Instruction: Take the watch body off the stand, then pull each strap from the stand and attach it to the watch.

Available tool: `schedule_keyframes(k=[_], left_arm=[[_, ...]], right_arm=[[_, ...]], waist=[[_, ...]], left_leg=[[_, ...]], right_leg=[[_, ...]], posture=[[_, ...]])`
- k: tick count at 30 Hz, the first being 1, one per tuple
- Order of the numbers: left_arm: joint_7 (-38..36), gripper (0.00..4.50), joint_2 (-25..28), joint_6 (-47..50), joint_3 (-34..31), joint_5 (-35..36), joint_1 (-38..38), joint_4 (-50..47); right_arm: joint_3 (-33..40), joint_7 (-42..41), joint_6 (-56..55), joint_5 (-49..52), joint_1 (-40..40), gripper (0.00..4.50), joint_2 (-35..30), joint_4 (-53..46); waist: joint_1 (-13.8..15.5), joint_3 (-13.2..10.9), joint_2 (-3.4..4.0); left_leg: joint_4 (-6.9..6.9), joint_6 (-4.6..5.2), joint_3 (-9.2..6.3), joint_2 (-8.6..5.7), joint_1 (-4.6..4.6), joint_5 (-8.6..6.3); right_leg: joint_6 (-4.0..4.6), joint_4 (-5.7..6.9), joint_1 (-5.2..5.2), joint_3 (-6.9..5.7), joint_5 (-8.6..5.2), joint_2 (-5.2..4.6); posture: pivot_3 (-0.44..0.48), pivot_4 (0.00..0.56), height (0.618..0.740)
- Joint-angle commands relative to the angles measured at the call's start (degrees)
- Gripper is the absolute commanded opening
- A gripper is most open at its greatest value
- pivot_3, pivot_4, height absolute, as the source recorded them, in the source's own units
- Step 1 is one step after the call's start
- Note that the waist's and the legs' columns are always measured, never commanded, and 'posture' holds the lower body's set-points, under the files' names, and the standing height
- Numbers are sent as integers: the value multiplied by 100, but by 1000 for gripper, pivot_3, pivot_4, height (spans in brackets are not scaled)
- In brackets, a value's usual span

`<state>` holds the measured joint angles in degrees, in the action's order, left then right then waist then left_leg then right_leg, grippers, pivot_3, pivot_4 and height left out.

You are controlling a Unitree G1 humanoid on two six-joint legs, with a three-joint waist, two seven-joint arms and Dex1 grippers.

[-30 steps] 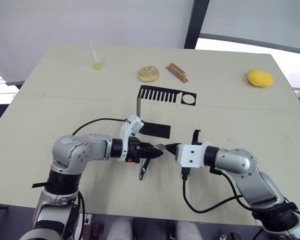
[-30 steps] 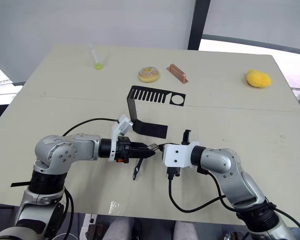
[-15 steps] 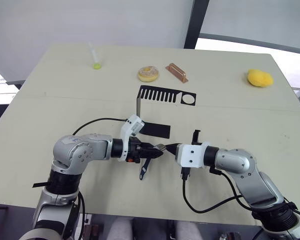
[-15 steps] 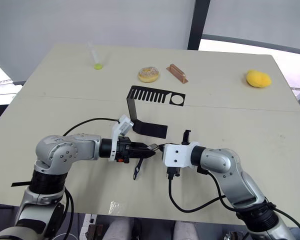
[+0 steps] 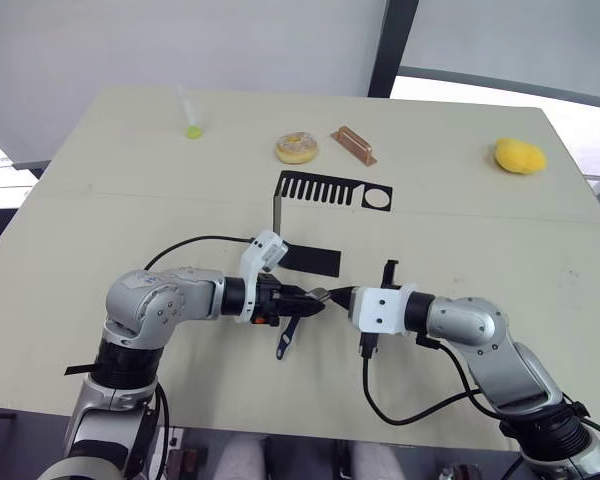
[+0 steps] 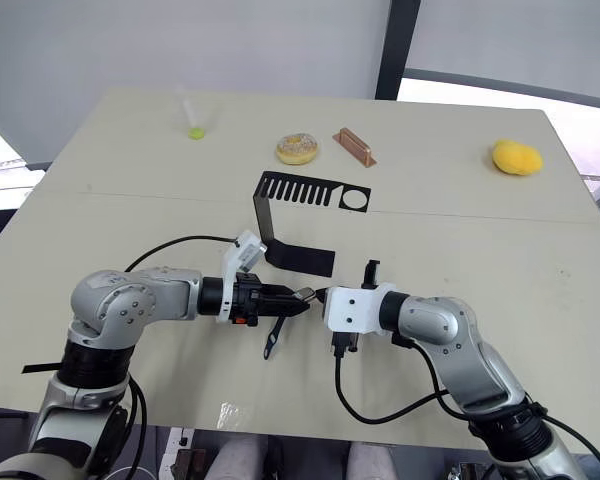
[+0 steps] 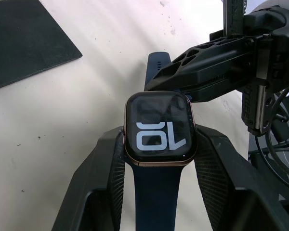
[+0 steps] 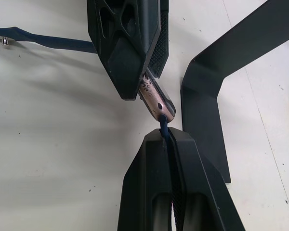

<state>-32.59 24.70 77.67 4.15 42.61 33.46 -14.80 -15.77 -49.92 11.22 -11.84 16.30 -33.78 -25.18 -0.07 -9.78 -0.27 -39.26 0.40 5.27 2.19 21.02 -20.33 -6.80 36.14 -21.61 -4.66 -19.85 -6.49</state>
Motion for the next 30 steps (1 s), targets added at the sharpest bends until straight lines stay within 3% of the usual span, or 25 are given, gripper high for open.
schedule_keyframes(k=[1,2,5,12,16,20,23,26,30], left_arm=[[-145,1590,-87,-159,239,35,82,-147],[-162,1590,-52,-198,254,6,83,-132],[-222,1590,87,-342,282,-97,81,-78],[-753,1590,716,-891,193,-221,-64,10],[-1338,1590,1116,-2099,272,-654,-285,76],[-2646,1590,1257,-5146,303,-1499,-666,229],[-3502,1590,1171,-6952,165,-1725,-892,519],[-4249,1590,1216,-7830,43,-1569,-1074,556],[-4684,1590,1215,-8318,50,-1514,-1063,556]], right_arm=[[-96,-20,-104,299,61,0,154,-435],[-52,-48,55,369,6,0,150,-499],[46,-185,189,443,-155,1015,-60,-616],[743,-291,-149,720,-734,4489,-843,-779],[1327,-240,-405,1046,-1183,4489,-1096,-848],[2331,-114,-884,1763,-1858,4489,-926,-871],[3074,-183,-1090,2386,-2398,4489,-767,-857],[3745,-446,-1265,3084,-2923,4489,-732,-862],[4339,-673,-913,3932,-3497,4489,-844,-1047]], waist=[[-1,0,0],[0,0,0],[1,0,0],[3,0,0],[3,0,0],[30,0,0],[62,0,0],[106,0,0],[136,0,1]], left_leg=[[0,0,0,0,0,0],[0,0,0,0,0,0],[0,0,-2,0,0,0],[1,0,-1,-4,0,0],[2,0,0,-2,-1,0],[4,0,4,-3,0,0],[2,1,6,-9,2,0],[3,2,7,-9,0,0],[2,5,9,-8,-4,1]], right_leg=[[0,0,0,0,0,0],[0,0,0,0,0,0],[0,1,0,1,0,0],[0,-1,0,0,0,-1],[0,-3,0,0,0,0],[0,-8,0,-5,0,-1],[0,-11,1,-9,0,-3],[-1,-9,2,-8,0,-2],[-2,-4,3,-3,1,-2]], posture=[[0,150,740],[0,150,740],[0,150,740],[0,150,740],[0,150,740],[0,150,740],[0,150,740],[0,150,740],[0,150,740]])
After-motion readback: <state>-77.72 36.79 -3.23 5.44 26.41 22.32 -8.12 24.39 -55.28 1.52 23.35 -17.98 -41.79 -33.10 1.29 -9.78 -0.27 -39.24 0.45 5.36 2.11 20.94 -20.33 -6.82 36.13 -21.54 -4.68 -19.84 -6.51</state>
